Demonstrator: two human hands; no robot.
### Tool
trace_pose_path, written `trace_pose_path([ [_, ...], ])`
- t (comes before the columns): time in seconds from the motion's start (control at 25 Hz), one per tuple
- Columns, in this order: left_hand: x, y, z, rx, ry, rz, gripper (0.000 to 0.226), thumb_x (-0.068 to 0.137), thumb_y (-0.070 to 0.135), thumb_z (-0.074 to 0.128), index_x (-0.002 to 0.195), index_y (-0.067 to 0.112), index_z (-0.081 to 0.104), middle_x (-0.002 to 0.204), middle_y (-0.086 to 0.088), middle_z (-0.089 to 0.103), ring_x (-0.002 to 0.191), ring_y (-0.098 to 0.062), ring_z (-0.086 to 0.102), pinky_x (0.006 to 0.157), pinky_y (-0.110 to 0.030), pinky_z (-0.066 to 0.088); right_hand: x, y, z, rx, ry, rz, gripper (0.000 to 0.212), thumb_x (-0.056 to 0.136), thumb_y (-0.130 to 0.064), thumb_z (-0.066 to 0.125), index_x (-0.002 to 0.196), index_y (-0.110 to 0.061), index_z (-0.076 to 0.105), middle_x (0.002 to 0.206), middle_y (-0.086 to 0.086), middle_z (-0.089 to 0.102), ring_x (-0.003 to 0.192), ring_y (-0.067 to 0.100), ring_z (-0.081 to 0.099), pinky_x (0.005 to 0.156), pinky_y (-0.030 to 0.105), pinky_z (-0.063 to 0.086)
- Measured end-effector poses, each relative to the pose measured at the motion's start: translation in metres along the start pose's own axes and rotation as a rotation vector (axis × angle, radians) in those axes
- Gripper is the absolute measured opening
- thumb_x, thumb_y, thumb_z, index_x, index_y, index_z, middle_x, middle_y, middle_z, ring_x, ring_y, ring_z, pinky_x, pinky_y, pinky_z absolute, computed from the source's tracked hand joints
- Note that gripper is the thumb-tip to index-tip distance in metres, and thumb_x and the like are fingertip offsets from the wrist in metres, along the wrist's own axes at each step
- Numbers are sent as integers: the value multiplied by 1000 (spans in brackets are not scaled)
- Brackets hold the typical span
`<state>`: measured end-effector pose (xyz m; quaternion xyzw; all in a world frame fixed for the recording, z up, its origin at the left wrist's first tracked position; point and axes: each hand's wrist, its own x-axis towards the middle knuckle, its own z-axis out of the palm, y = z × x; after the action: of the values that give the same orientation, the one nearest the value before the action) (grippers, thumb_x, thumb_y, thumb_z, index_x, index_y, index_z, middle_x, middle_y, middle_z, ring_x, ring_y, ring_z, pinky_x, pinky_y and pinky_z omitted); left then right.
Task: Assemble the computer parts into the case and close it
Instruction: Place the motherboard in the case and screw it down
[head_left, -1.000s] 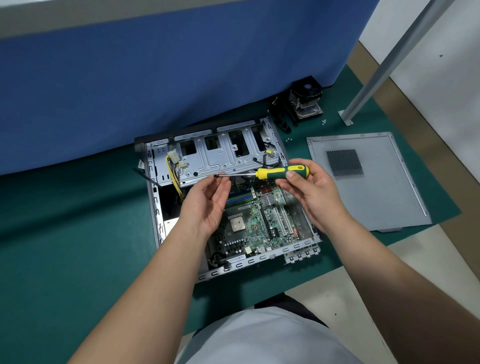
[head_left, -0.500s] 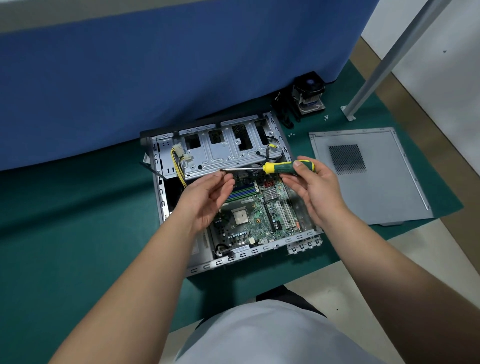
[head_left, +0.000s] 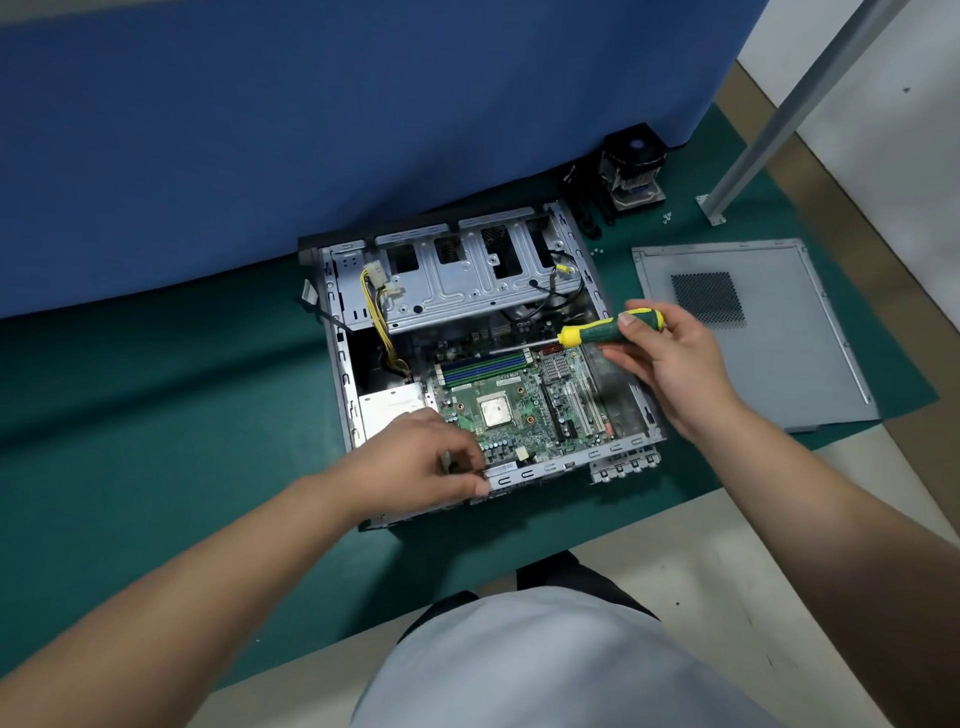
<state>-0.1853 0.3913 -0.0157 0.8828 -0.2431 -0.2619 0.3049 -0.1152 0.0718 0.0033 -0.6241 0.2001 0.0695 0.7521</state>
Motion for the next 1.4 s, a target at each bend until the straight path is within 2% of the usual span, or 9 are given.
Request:
trace_pose_path([
  [0.12,-1,4,12,142,87,65,33,88,62,67,109,36,71,101,23,63,105,-7,50,99,-32,35,-5,8,0,-49,-16,-20,28,91,-10,74,119,-12,67,103,11,77,97,35,75,83,34,63],
  [0.36,-8,-19,0,-95,275,15,15,101,34,62,103,21,69,95,13,64,91,-7,57,85,-36,50,-14,7,1,-154,-40,-65,23,93,-9,72,113,-16,63,100,2,74,88,29,76,77,29,63],
  [0.52,16,-39,-18,178,387,-110,27,98,49,52,107,28,67,111,14,63,111,-16,48,93,-38,36,-22,12,8,-283,-156,-38,18,94,-9,71,111,-14,66,102,10,74,91,28,76,76,29,62],
  [0.64,40,-45,-23,299,424,-120,24,99,48,56,109,31,69,131,12,55,127,-21,40,100,-40,27,-25,20,21,-384,-244,-34,23,93,-12,73,116,-15,67,105,10,73,93,26,76,79,31,63],
  [0.96,52,-54,-9,384,552,-221,38,98,54,41,102,30,69,138,7,50,132,-29,37,104,-47,37,-22,34,49,-679,-341,-94,28,93,-27,75,117,-37,65,103,-6,74,92,11,75,87,34,61],
  [1.08,53,-55,-9,407,571,-216,35,98,54,43,100,30,69,137,6,49,134,-29,36,107,-45,31,-20,34,56,-821,-376,-150,31,92,-34,75,120,-41,65,81,-18,70,68,3,66,68,21,57],
  [1.16,53,-55,-8,415,582,-214,30,98,52,47,99,31,69,141,4,47,135,-27,37,108,-44,27,-19,36,60,-882,-434,-179,33,93,-36,73,124,-42,63,60,-18,57,50,3,48,51,19,45],
  [1.32,53,-56,-9,410,596,-193,25,99,47,53,98,29,70,145,2,49,136,-24,42,115,-44,22,-18,39,66,-969,-535,-243,42,95,-38,70,135,-39,57,57,-12,55,49,19,49,50,34,47],
  [1.4,53,-57,-9,406,599,-188,25,99,46,54,99,28,71,145,1,50,135,-23,43,117,-45,23,-18,39,69,-1014,-558,-289,44,96,-39,69,138,-35,56,58,-8,57,51,15,53,52,30,46],
])
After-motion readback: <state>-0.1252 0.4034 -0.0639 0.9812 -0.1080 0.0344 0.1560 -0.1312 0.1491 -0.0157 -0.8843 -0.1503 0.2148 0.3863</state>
